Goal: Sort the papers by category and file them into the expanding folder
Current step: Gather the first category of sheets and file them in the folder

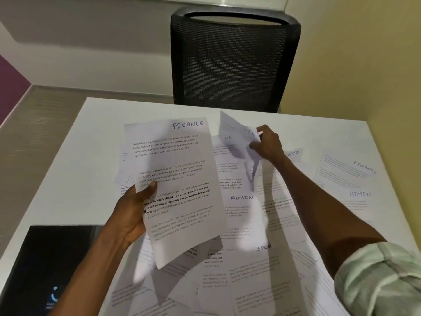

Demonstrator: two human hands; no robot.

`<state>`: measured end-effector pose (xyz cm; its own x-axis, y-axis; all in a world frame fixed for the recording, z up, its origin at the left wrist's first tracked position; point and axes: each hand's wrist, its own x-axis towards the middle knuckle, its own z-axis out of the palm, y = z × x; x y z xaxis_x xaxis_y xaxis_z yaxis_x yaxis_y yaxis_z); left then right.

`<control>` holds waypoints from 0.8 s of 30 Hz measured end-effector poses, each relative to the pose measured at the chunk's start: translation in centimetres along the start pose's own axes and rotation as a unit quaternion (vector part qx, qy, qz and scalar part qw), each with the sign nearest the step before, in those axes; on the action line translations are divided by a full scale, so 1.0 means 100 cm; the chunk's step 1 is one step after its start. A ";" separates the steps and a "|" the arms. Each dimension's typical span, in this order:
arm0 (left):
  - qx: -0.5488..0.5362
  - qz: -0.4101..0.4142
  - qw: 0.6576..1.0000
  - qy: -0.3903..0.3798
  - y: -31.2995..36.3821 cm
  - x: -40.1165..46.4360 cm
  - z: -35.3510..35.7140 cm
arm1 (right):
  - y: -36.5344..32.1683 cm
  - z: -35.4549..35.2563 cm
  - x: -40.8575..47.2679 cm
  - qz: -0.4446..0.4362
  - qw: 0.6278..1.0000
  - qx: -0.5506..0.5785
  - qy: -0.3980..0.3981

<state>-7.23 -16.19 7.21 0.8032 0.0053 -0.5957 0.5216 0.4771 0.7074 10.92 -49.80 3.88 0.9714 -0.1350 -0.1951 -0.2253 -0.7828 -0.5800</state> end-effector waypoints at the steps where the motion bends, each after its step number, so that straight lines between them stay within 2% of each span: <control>1: 0.002 0.002 1.000 0.000 0.000 -0.005 0.000 | -0.004 -0.004 -0.006 -0.011 1.000 0.007 0.011; 5: 0.018 0.015 1.000 0.008 0.005 -0.028 0.005 | -0.028 -0.027 -0.034 -0.062 0.996 0.036 0.060; 10: 0.074 0.069 0.994 0.042 0.012 -0.061 0.012 | -0.064 -0.068 -0.073 -0.126 0.982 0.100 0.104; 16: 0.111 0.135 0.981 0.089 0.022 -0.094 0.015 | -0.102 -0.120 -0.117 -0.189 0.964 0.123 0.143; 20: 0.149 0.189 0.964 0.112 0.034 -0.111 0.019 | -0.118 -0.152 -0.156 -0.241 0.958 0.092 0.129; 24: 0.183 0.224 0.950 0.117 0.044 -0.121 0.021 | -0.129 -0.176 -0.204 -0.278 0.954 0.072 0.082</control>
<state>-14.04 -16.02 18.38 0.9049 0.3511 -0.2406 0.2413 0.0426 0.9695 -4.69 -47.57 29.26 0.9400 0.1746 0.2932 0.3315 -0.6708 -0.6634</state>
